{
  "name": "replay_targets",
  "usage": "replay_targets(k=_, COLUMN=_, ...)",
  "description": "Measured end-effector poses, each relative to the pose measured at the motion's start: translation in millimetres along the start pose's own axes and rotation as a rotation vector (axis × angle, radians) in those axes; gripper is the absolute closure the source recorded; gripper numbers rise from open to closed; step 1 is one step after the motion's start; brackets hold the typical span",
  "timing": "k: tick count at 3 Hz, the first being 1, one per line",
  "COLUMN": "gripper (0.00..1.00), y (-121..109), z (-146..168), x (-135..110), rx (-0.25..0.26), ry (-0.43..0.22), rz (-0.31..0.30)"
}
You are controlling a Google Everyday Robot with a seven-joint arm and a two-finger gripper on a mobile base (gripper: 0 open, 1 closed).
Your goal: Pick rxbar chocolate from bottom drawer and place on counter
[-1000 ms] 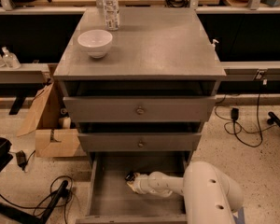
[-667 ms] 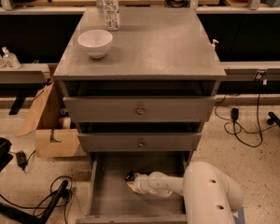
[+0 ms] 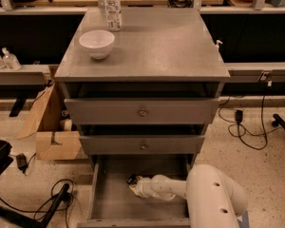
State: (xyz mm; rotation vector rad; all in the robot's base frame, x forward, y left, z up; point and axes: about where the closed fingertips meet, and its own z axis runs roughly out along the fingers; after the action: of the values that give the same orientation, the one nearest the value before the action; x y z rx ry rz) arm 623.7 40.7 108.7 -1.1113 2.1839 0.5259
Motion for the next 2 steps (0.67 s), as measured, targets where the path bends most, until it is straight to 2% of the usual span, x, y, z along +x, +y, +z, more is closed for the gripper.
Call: replay_targets(k=2, gripper=1.0, y=0.0, z=0.0, x=0.0, rx=0.0, ry=0.0, rz=0.0)
